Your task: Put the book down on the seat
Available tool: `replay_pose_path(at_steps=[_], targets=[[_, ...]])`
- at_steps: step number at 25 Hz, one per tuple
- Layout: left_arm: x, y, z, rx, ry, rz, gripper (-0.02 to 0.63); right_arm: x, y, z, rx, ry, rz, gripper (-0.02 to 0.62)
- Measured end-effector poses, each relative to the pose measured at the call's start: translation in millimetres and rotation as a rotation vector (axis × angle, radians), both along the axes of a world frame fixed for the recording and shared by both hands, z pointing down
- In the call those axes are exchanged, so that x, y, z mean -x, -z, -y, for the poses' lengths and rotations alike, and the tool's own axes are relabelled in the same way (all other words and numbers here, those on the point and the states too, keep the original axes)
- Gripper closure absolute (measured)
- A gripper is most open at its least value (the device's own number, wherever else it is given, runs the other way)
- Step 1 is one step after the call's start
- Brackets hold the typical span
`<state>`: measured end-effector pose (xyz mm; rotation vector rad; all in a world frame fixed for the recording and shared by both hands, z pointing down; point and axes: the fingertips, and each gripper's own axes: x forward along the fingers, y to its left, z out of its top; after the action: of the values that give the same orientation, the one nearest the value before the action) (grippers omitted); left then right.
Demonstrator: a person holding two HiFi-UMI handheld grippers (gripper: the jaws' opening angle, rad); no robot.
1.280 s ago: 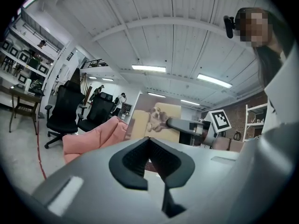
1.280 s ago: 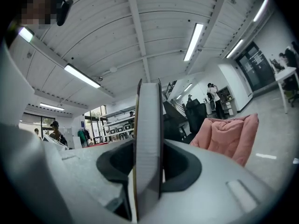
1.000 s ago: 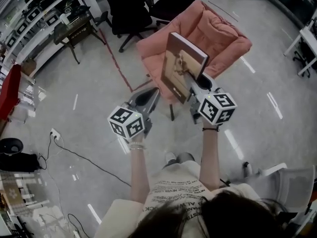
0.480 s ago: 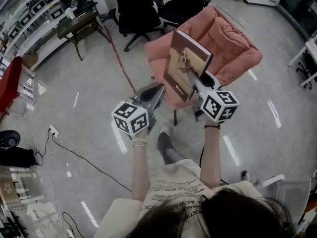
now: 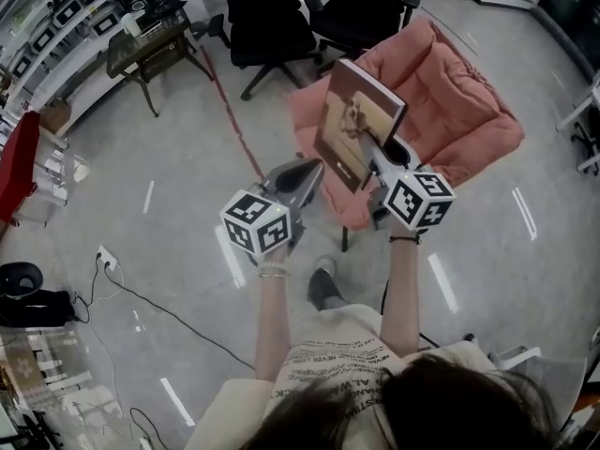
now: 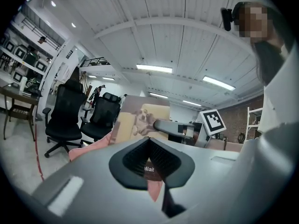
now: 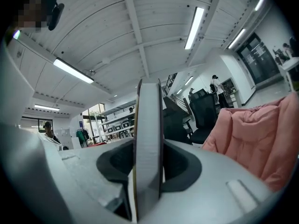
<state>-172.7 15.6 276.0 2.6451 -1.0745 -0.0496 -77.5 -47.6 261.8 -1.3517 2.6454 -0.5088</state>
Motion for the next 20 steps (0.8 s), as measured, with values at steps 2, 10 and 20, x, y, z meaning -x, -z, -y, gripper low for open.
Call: replay_pose_path(at_steps=[2,10,20], targets=[[6.2,0.3,20.3,0.011,-0.003,-0.004,0.617,2.4,1.2,21.4,0.009,-0.015,0.002,0.448],[29.0,-3.2,95.3,0.033,-0.019,0.01,0.617,20.6,-5.5,98.2,0.038,-0.046,0.034,0.448],[26.3,-13.0,152.3,0.071,-0.068,0.024,0.617,9.6,-19.0,147.0,0.075,-0.103,0.07,0.448]])
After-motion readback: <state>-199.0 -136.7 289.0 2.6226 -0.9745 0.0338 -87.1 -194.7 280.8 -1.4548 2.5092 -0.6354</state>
